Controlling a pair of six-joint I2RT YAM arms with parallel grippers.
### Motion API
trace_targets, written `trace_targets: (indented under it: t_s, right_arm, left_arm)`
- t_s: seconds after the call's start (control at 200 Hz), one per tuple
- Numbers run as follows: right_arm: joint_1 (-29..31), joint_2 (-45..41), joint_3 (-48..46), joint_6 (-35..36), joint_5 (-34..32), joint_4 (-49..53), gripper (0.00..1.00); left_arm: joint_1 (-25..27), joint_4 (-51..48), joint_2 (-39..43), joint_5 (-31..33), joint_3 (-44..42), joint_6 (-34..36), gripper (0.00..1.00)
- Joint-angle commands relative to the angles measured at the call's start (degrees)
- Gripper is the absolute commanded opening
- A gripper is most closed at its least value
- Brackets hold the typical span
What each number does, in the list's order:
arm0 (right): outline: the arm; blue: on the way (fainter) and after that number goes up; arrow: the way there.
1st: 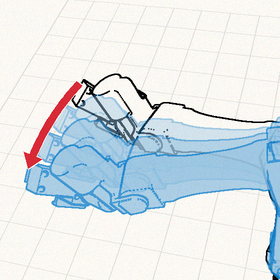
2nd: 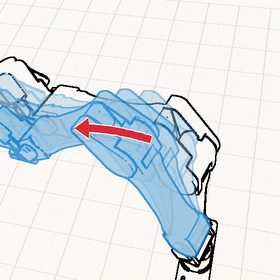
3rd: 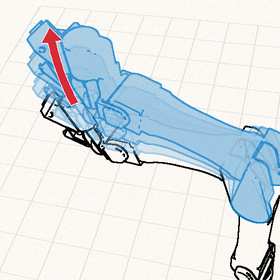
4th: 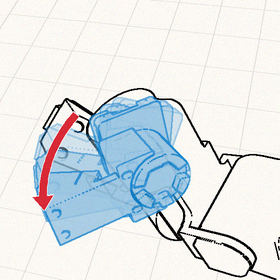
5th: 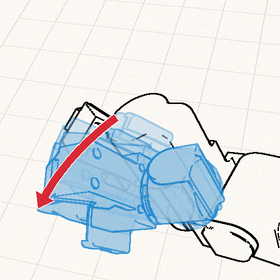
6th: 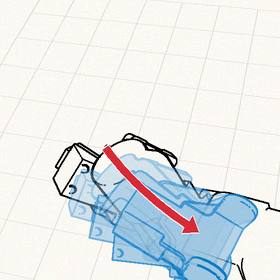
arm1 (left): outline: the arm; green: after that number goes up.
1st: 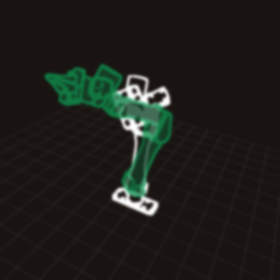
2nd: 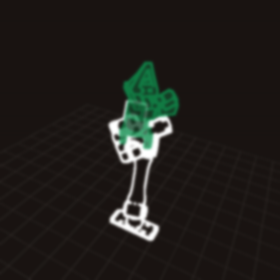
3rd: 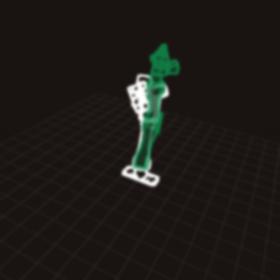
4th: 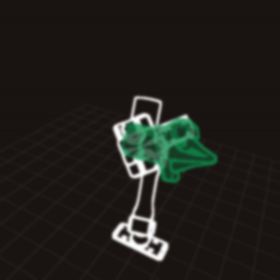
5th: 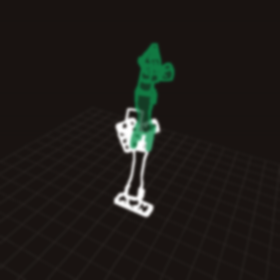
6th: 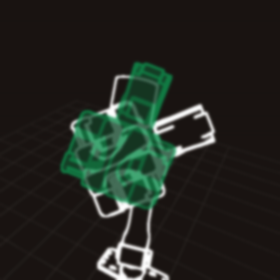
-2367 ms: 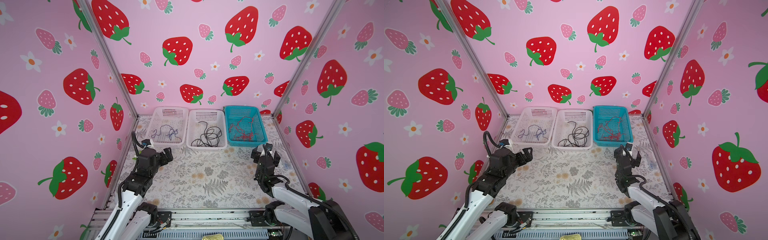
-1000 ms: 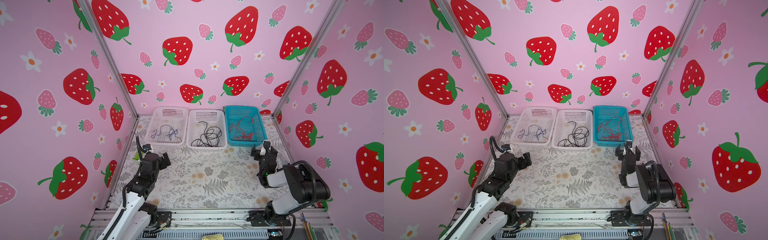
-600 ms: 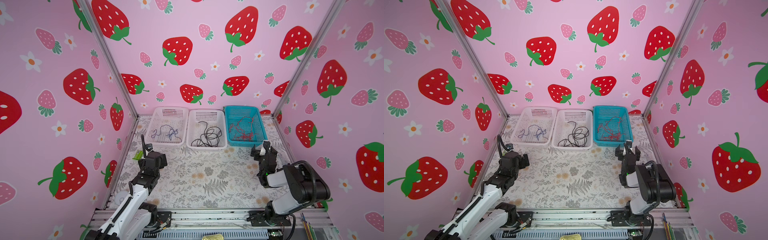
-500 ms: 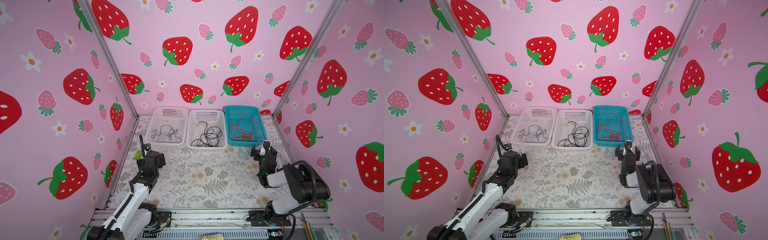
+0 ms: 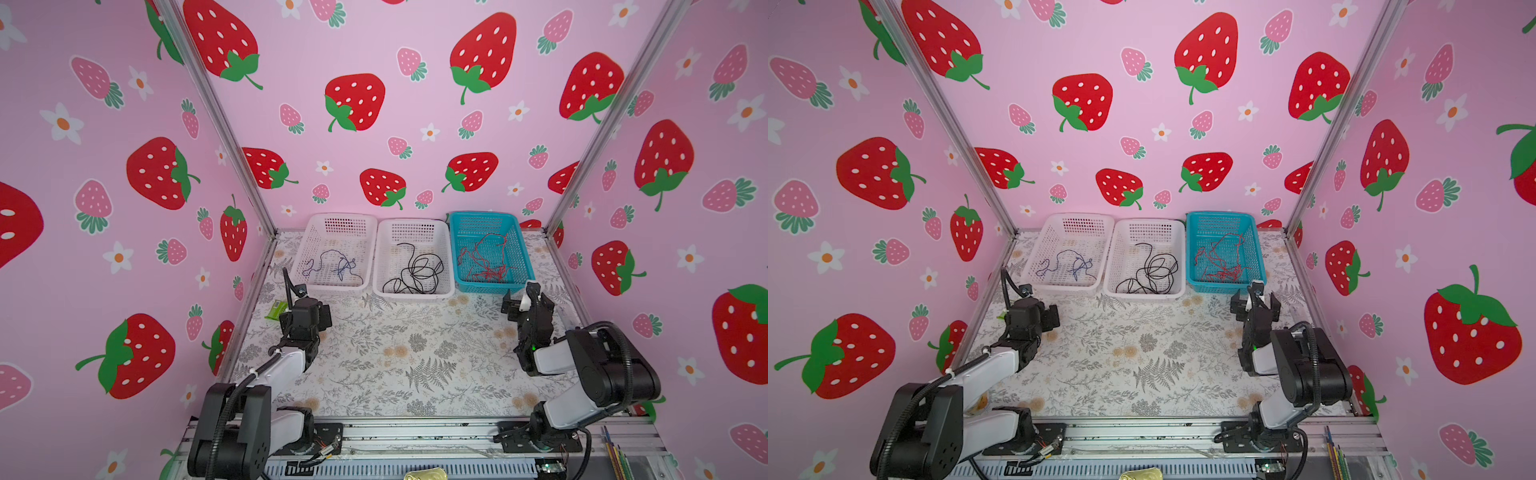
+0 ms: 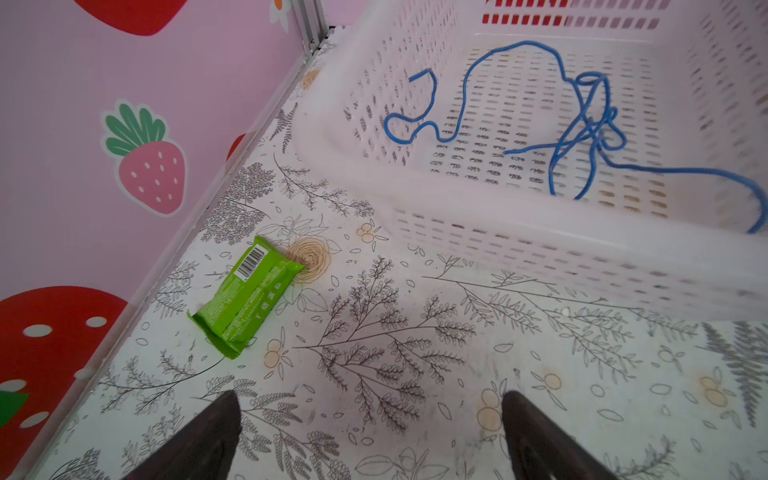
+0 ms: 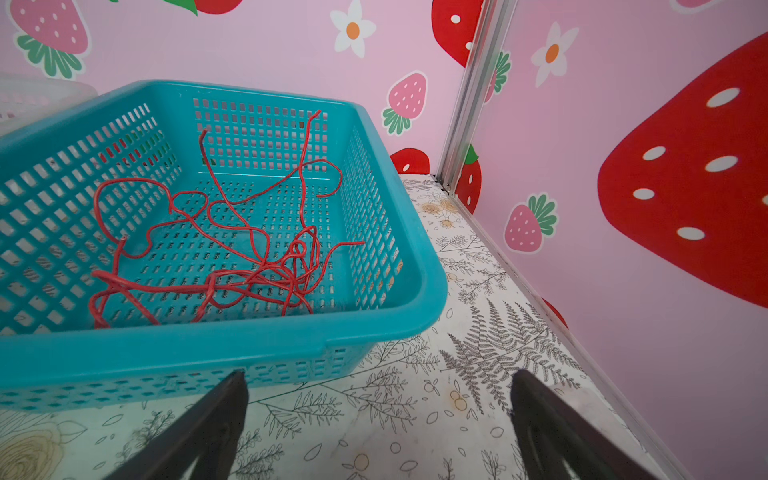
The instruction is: Untangle the cables
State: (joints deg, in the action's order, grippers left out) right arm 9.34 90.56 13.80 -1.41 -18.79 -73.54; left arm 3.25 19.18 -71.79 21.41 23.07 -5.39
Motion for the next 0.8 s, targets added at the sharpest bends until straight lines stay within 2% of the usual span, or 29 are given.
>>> trace_targets:
  t_s: [0.0, 0.215, 0.4, 0.475, 0.59, 0.795]
  right_arm:
    - [-0.34, -0.30, 0.52, -0.17, 0.15, -0.73, 0.99]
    - [-0.29, -0.30, 0.52, -0.17, 0.15, -0.73, 0.99]
    - [-0.31, -0.30, 0.52, -0.18, 0.12, -0.73, 0.99]
    - [-0.33, -0.30, 0.52, -0.17, 0.09, -0.73, 0.99]
    - [-0.34, -0.30, 0.52, -0.17, 0.10, -0.73, 0.99]
    - [-0.35, -0.34, 0.52, -0.17, 0.11, -0.73, 0.99]
  left_arm:
    - [-0.40, 8.19, -2.06, -1.33, 1.04, 1.52, 0.99]
    - [-1.31, 16.62, -5.58, -3.39, 0.67, 3.24, 0.99]
    - [-4.54, 13.55, -7.46, -11.57, 3.29, 2.24, 0.99]
    - [-5.73, 17.08, -7.54, -13.85, 2.06, -0.27, 0.99]
    - [-6.04, 26.92, -10.00, -14.30, -1.78, -1.44, 0.99]
    - [-6.10, 29.03, -13.31, -15.22, -1.24, -1.41, 0.99]
